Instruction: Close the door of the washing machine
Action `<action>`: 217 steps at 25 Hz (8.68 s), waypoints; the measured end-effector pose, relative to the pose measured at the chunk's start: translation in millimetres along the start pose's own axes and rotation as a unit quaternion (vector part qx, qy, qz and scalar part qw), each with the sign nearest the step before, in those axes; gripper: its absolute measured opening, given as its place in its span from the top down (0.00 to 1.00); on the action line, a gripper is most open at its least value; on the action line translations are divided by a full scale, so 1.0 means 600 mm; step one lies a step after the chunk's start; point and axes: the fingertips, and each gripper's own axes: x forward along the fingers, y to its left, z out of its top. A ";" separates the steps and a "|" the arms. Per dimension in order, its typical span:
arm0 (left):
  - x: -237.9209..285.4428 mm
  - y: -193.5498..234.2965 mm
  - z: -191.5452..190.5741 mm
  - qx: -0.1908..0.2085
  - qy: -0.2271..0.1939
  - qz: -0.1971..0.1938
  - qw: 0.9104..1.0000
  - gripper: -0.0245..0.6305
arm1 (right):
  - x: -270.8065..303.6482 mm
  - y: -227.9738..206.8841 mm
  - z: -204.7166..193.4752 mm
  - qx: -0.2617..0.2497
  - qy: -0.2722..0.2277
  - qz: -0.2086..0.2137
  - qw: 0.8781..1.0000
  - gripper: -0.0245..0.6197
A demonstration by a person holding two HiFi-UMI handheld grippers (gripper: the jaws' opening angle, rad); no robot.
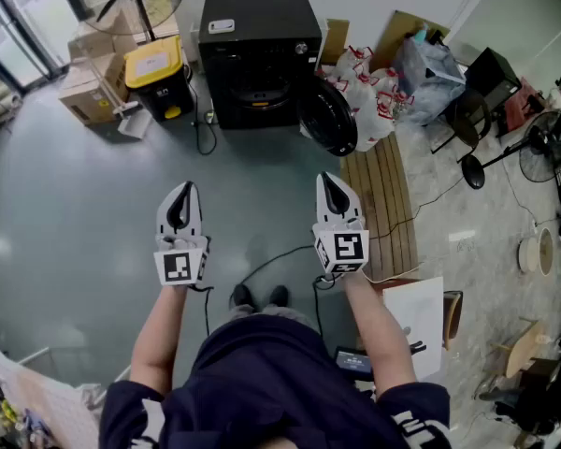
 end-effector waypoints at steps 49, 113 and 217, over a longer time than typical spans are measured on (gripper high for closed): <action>0.056 -0.062 -0.054 0.016 0.026 0.033 0.999 0.92 | -0.001 -0.104 -0.112 -0.024 0.039 0.061 0.997 0.87; 0.781 0.147 -0.537 0.041 0.190 -0.033 0.980 0.92 | 0.565 -0.756 -1.017 -0.053 0.418 -0.053 0.905 0.73; 0.641 0.490 -0.686 0.014 0.214 -0.053 0.975 0.92 | 0.742 -0.103 -1.070 0.129 0.504 -0.100 0.848 0.78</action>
